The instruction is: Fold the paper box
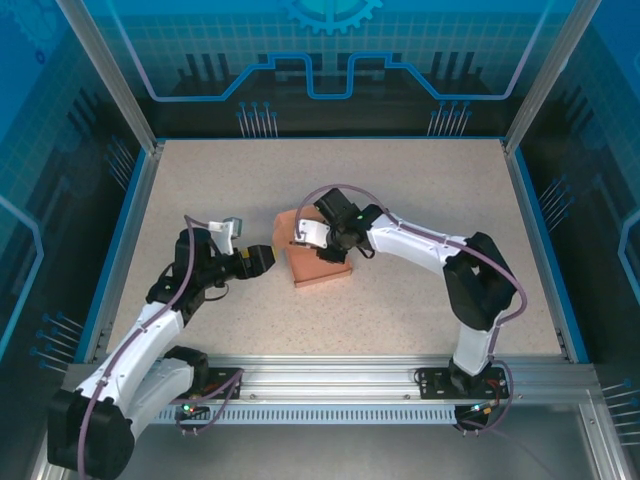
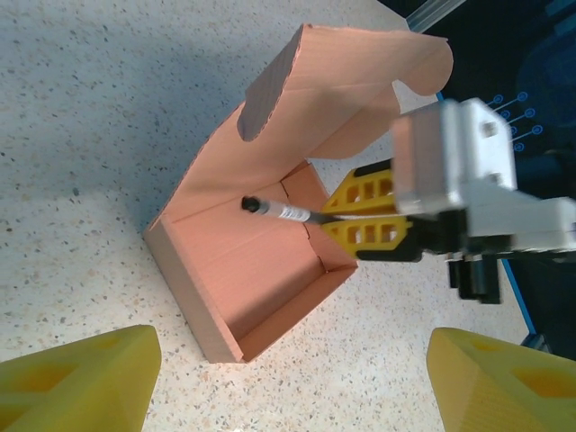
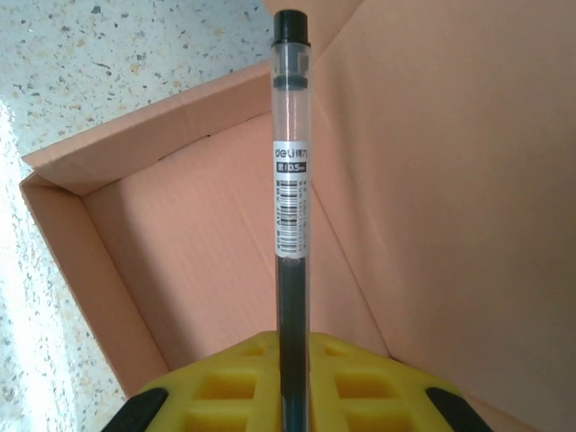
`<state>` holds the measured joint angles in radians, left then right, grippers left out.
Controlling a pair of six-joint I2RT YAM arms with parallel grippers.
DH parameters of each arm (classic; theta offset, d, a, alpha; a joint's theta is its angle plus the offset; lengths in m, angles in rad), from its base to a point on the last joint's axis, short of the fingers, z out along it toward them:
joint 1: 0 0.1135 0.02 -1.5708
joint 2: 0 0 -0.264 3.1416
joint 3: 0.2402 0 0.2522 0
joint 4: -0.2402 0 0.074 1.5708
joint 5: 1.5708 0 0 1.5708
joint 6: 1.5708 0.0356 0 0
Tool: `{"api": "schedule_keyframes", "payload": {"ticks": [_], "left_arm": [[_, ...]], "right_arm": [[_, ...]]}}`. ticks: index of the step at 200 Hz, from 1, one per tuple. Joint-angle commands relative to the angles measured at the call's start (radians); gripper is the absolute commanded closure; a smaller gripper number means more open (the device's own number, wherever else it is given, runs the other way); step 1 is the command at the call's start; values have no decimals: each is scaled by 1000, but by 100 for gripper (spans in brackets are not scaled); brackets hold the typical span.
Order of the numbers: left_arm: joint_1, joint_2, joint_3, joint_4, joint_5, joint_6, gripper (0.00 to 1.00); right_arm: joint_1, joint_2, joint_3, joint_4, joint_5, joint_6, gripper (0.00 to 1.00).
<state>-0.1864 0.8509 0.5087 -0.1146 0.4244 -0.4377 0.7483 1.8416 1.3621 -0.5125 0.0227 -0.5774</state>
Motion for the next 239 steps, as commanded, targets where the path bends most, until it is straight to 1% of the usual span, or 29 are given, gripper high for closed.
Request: {"api": "schedule_keyframes", "payload": {"ticks": [1, 61, 120, 158, 205, 239], "left_arm": [[-6, -27, 25, -30, -40, 27, 20], [-5, -33, 19, -20, -53, 27, 20], [-7, -38, 18, -12, -55, 17, 20], [-7, -36, 18, 1, -59, 15, 20], [-7, -33, 21, 4, -68, 16, 21], [-7, -33, 19, 7, -76, 19, 21]], "right_arm": [[14, 45, 40, -47, 12, -16, 86], [22, 78, 17, -37, -3, 13, 86], [23, 123, 23, -31, 23, 20, 85], [23, 135, 26, -28, 31, 22, 80], [22, 106, 23, -27, 35, 33, 75], [16, 7, -27, 8, 8, 86, 72]]}}
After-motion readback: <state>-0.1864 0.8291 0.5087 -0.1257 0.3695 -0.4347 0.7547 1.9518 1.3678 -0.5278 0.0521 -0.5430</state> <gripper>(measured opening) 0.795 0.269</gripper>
